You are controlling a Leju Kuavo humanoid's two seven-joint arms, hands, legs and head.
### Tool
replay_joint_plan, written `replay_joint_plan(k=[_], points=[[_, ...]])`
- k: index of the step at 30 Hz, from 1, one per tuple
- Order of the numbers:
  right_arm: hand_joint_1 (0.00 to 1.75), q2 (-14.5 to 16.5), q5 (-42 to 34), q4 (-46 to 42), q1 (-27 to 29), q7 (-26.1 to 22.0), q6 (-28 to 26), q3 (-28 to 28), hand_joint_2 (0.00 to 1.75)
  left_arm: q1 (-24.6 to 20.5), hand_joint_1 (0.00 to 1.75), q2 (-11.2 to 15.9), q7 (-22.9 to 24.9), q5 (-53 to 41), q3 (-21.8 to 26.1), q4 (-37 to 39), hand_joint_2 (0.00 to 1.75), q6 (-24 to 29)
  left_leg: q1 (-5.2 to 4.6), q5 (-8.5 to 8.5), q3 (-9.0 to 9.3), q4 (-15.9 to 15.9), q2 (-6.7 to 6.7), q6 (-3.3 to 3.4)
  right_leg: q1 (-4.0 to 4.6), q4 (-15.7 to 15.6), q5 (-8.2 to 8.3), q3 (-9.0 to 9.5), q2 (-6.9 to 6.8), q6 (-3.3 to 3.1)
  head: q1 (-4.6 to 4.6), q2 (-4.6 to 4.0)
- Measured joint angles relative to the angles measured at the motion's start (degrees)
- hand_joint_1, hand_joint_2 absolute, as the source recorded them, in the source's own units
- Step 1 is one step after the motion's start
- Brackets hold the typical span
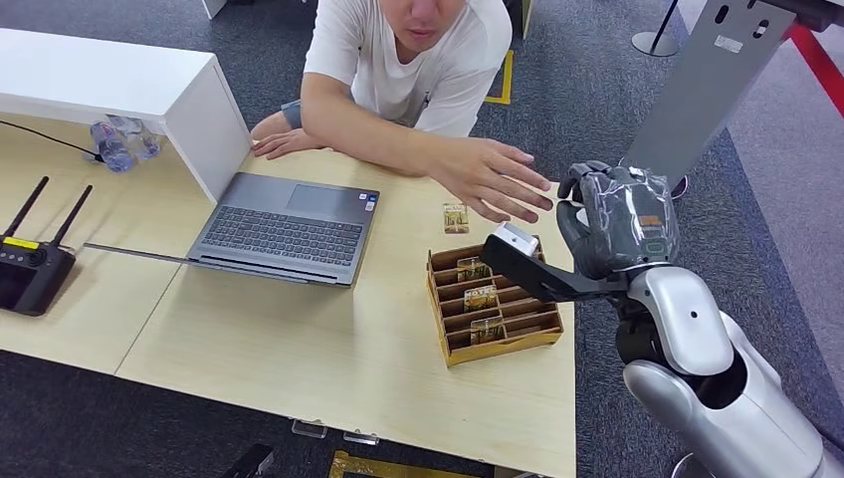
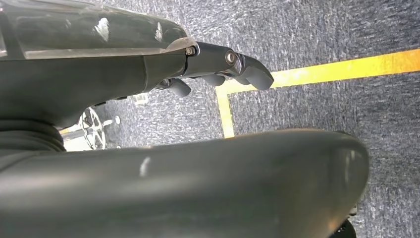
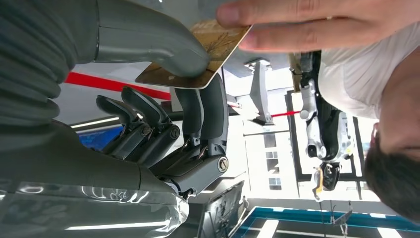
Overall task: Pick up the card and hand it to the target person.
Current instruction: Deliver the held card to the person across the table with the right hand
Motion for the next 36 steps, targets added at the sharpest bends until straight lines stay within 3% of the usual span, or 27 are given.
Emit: replay_joint_plan(k=[8,9,12,13,14,24,36], points=[[1.75,0.19,-6.80,0.06,1.61,-3.54,-2.28,0.00,1.75,-0.01,0.00,0.00,0.00,0.02,0.00,0.00,0.00,-0.22,0.00,0.00,-0.02,0.00,0.00,0.00,0.00,0.00,0.00,0.00,0.00,0.00,-0.01,0.00],[1.61,0.24,-8.37,0.08,1.81,-4.22,-2.69,0.00,1.75,-0.02,0.00,0.00,0.00,0.00,0.00,0.00,0.00,-0.32,0.00,0.00,-0.02,0.00,0.00,0.00,0.00,0.00,0.00,0.00,0.00,0.00,-0.01,0.00],[0.38,0.33,-15.10,0.13,2.50,-7.17,-4.11,0.00,1.75,-0.03,0.00,0.00,0.00,-0.35,-0.01,0.00,0.00,-0.71,0.00,0.00,-0.01,0.00,0.00,0.00,0.00,0.00,0.00,-0.01,0.00,0.00,-0.01,0.00],[0.07,0.35,-17.08,0.14,2.69,-8.06,-4.57,0.00,1.75,-0.03,0.00,0.00,0.00,-0.57,-0.02,0.00,0.00,-0.85,0.00,0.00,-0.01,0.00,0.00,0.00,0.00,0.00,0.00,-0.01,0.00,0.00,-0.01,0.00],[0.00,0.39,-18.47,0.14,2.84,-8.66,-4.98,0.00,1.75,-0.04,0.00,0.00,0.00,-0.81,-0.06,0.00,0.00,-0.97,0.00,0.00,-0.01,0.00,0.00,0.00,0.00,0.00,0.00,-0.01,0.00,0.00,-0.01,0.00],[0.00,0.46,-22.72,0.13,4.28,-9.29,-7.49,-0.43,1.75,-0.05,0.00,0.00,-0.10,-0.46,-0.31,0.00,0.00,-1.01,0.00,0.00,0.00,0.00,0.00,0.00,0.00,0.00,0.00,0.00,0.00,0.00,0.00,0.00],[0.00,-2.22,-54.88,0.12,17.33,-22.32,-14.86,-9.06,1.75,0.02,0.00,-0.02,-0.54,-0.20,-0.31,0.00,0.00,-0.60,0.00,-0.01,-0.01,0.00,-0.02,0.00,0.00,-0.04,0.00,0.00,-0.02,0.00,-0.02,0.00]])
